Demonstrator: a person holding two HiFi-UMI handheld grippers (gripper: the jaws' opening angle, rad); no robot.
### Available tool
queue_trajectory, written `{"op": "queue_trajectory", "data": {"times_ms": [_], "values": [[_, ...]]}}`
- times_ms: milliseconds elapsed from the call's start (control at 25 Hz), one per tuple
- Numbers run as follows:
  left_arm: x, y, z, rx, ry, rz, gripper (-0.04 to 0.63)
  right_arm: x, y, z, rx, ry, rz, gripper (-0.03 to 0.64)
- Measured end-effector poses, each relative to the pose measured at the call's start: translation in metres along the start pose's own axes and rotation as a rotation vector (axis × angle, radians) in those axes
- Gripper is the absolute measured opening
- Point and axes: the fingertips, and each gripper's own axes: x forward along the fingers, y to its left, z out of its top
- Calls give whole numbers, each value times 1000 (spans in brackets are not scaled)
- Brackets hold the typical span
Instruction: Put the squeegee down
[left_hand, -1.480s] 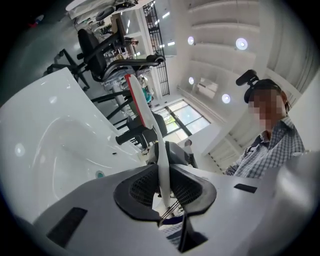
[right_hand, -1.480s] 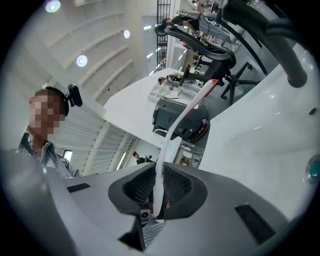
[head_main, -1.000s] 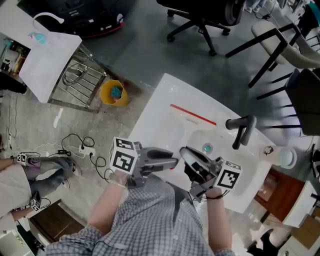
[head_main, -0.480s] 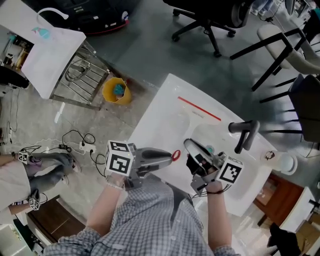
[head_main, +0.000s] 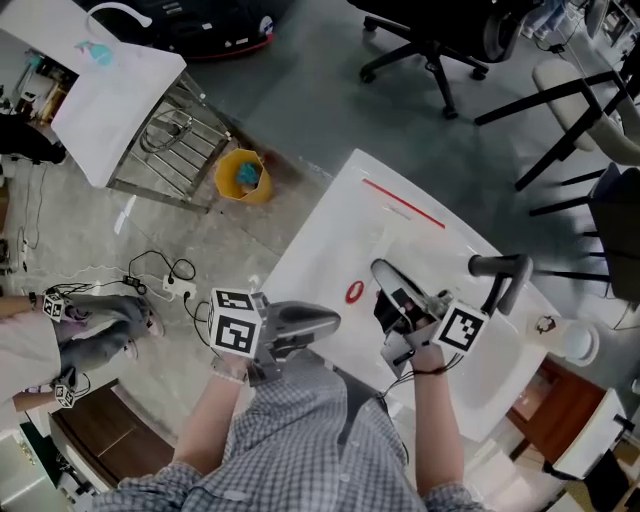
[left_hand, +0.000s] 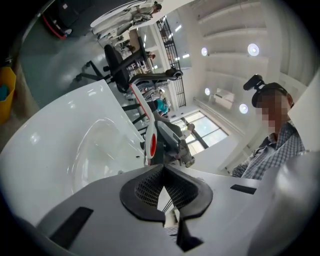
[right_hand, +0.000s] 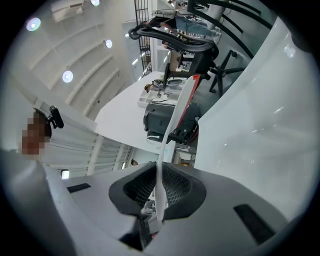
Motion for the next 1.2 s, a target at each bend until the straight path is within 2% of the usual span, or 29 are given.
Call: {"op": "queue_trajectory", "data": {"times_ms": [120, 600, 1000, 1200], "values": [[-4, -1, 1, -28, -15, 7, 8, 12, -13, 2, 15, 0, -26, 35], [-13, -1, -4, -22, -31, 27, 7, 49, -57, 6, 90, -31, -116, 35], [-18, 2, -9, -27, -45, 39, 8, 65, -79, 8, 85, -41, -181, 35], [-18, 0, -12, -38, -43, 35, 7, 67, -91, -2, 121, -25, -273, 35]]}}
